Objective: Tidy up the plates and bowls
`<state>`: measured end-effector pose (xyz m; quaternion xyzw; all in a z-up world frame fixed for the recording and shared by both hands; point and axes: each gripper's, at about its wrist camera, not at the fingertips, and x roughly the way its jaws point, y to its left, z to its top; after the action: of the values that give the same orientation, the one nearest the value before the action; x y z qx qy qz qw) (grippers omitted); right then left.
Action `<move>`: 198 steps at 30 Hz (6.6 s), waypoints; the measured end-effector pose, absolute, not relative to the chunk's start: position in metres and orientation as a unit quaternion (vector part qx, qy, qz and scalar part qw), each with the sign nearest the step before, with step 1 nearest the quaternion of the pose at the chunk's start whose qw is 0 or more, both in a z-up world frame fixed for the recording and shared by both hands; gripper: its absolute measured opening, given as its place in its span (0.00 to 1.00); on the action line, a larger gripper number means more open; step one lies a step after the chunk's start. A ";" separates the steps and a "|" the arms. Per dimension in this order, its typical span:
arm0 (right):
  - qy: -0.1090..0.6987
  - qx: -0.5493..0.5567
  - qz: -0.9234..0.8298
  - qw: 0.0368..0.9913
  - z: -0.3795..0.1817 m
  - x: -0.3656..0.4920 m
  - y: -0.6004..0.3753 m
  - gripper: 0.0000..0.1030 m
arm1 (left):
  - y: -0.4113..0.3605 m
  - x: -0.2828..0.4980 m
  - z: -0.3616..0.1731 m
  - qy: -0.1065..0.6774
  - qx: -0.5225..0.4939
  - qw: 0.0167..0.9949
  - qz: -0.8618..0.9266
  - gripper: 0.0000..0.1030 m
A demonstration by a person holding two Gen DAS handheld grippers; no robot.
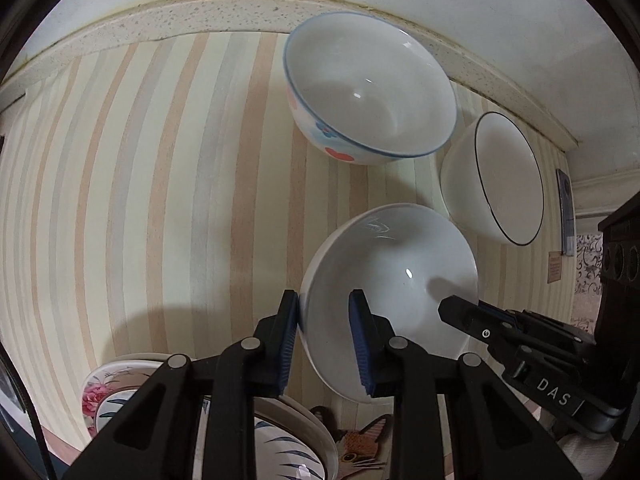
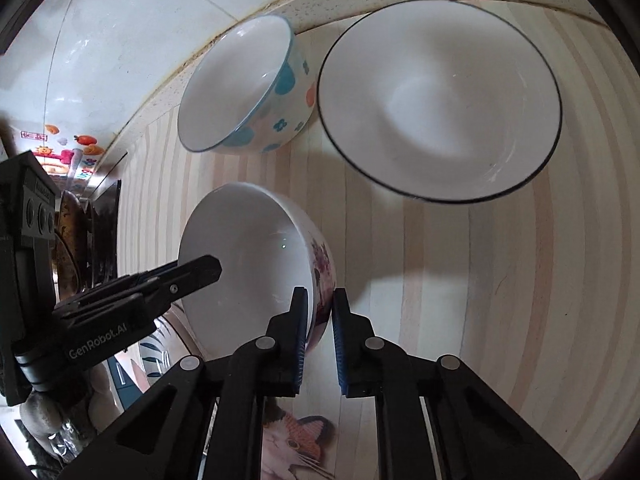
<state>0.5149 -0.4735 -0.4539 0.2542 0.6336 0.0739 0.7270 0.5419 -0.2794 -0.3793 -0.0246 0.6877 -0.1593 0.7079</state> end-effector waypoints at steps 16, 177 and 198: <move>0.630 0.255 0.075 0.729 -0.413 0.455 -0.497 0.13 | -0.316 0.474 -0.345 0.676 -0.010 0.704 -0.217 0.23; 0.594 0.263 0.080 0.756 -0.374 0.581 -0.530 0.44 | -0.296 0.658 -0.364 0.658 -0.033 0.742 -0.123 0.25; 0.630 0.227 0.079 0.739 -0.434 0.634 -0.507 0.12 | -0.304 0.658 -0.385 0.658 -0.049 0.736 -0.151 0.20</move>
<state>0.6339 -0.5066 -0.4337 0.2267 0.6300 0.0785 0.7386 0.6579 -0.3037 -0.3848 -0.0494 0.6579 -0.1507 0.7362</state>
